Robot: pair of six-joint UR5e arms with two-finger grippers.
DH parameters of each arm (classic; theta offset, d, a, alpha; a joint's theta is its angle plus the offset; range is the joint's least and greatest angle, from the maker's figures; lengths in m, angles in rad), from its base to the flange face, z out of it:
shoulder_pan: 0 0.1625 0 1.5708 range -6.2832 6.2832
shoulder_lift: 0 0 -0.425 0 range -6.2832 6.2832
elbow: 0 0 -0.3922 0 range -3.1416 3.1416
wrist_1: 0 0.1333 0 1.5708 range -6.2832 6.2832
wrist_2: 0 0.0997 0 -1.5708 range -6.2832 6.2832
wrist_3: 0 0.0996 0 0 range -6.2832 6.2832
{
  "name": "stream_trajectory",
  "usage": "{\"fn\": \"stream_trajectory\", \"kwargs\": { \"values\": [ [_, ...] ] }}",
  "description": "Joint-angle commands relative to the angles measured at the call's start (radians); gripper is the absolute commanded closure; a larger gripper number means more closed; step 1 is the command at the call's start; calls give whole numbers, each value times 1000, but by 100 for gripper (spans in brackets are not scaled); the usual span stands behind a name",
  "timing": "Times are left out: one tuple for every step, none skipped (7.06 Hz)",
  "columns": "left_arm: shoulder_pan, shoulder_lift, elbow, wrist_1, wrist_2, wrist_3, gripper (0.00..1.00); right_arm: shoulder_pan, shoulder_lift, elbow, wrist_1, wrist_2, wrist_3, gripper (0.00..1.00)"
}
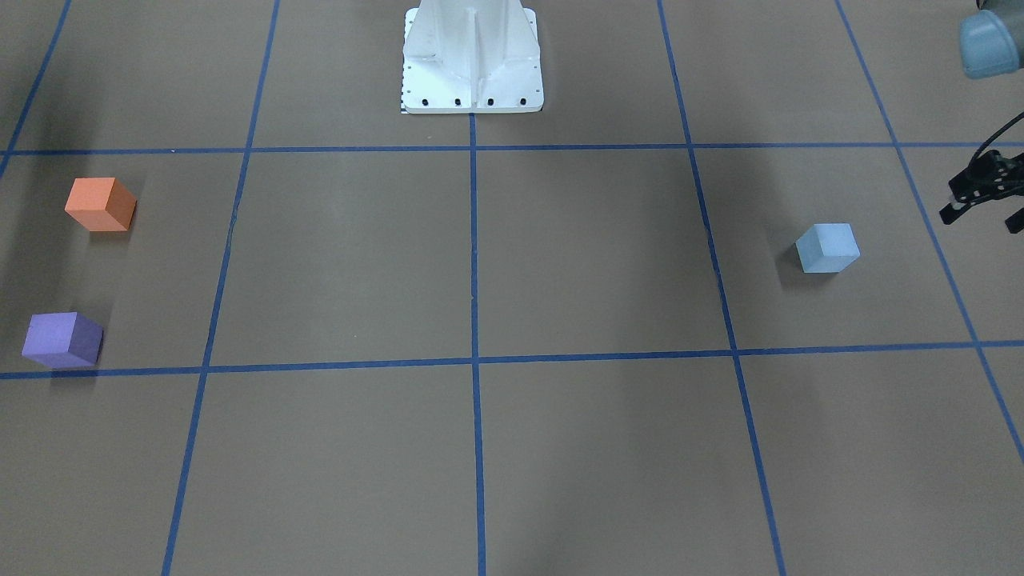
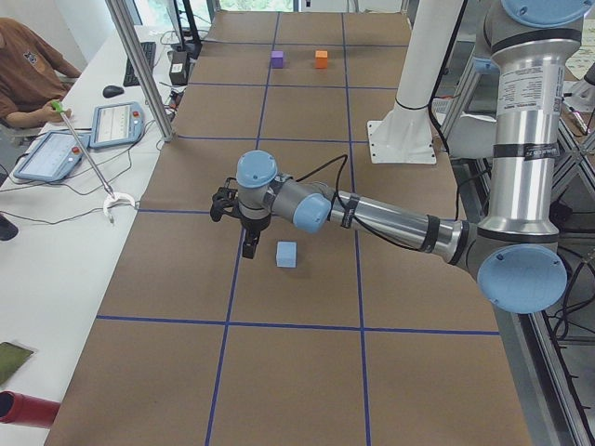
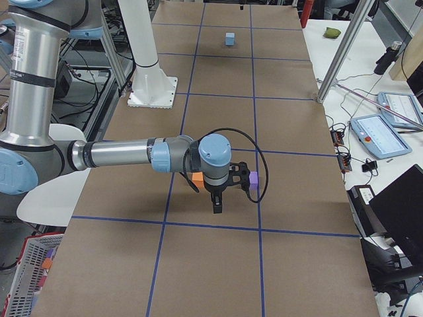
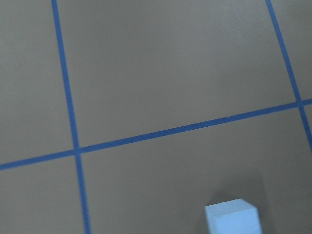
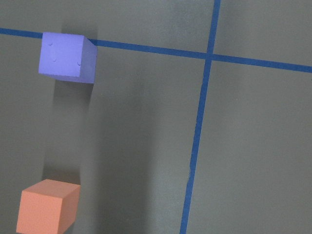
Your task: Place blue block between orange and purple blocks
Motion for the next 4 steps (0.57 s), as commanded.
{"fn": "stream_trajectory", "kwargs": {
  "values": [
    [142, 8, 4, -122, 60, -317, 0, 0, 0, -2, 0, -2, 0, 0],
    [195, 10, 4, -127, 124, -356, 0, 0, -1, -3, 0, -3, 0, 0],
    [251, 23, 4, -127, 211, -372, 0, 0, -3, -3, 0, -3, 0, 0],
    [290, 28, 9, -125, 249, -372, 0, 0, -3, -5, 0, -5, 0, 0]
  ]
}}
